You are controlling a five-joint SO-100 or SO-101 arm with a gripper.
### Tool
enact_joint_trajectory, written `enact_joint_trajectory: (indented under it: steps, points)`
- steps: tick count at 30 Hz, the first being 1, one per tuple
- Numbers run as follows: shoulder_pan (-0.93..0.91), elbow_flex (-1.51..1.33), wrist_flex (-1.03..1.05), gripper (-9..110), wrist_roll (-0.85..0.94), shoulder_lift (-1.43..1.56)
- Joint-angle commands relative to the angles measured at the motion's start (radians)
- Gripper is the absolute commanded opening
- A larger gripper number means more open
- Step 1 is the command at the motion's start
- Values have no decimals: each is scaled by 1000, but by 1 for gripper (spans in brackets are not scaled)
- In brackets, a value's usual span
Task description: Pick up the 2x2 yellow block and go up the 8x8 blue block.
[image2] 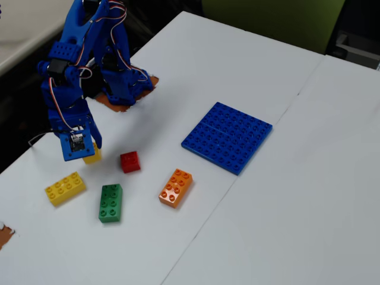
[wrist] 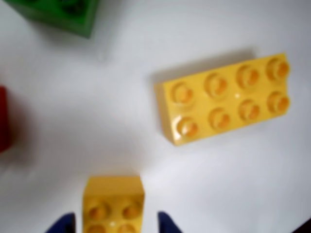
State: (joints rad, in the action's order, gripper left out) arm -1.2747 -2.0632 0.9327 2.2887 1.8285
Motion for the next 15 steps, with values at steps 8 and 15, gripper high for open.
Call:
enact_joint_trajectory:
  steps: [8,15]
  points:
    - [-17,-32,-61,22,26,-32]
    - [-11,-57,-94,22,15,-43]
